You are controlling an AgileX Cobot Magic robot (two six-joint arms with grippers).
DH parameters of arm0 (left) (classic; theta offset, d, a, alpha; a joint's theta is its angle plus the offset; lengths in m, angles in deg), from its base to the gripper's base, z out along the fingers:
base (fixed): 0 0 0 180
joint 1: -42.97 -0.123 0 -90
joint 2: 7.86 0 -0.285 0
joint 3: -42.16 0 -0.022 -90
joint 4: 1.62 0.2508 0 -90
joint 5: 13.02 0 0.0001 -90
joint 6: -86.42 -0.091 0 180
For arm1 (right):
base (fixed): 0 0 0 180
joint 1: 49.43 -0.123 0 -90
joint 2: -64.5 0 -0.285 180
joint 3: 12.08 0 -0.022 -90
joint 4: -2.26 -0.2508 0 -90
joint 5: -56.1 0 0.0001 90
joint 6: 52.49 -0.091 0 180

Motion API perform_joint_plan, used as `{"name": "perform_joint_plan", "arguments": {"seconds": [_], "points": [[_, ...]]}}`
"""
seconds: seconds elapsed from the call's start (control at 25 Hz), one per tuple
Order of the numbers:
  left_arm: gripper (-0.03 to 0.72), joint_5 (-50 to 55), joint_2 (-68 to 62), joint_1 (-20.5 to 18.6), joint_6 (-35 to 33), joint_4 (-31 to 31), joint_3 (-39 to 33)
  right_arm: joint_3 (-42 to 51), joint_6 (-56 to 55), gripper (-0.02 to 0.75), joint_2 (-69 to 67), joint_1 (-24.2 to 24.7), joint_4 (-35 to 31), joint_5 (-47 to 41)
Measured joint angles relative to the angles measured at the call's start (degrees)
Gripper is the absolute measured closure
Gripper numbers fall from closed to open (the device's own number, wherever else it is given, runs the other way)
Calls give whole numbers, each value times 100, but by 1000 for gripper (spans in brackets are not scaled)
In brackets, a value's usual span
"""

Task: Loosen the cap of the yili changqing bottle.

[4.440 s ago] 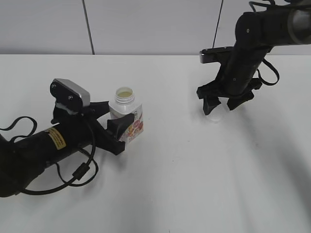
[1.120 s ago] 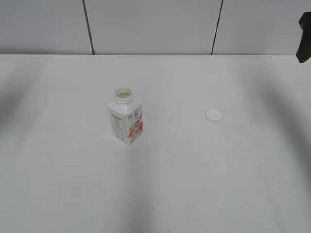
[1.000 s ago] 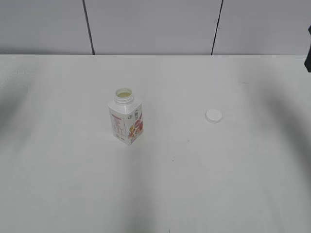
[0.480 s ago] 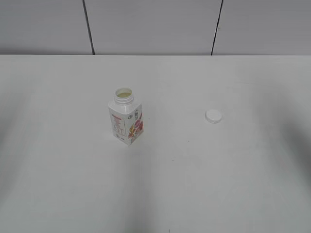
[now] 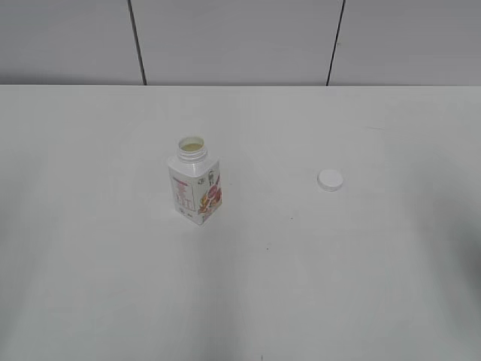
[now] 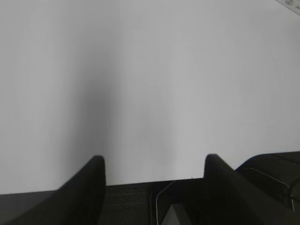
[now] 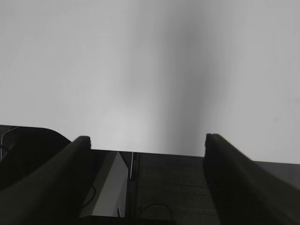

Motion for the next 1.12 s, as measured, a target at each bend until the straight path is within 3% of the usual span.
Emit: {"name": "perform_joint_plan", "arguments": {"seconds": [0.48,1.12], "points": [[273,1,1642,0,164,-5,-333,1081,-11,153,1734,0,0,54],[276,-358,3422,0,164,-5,-520,1497,-252,153,3708,0,8,129]]}}
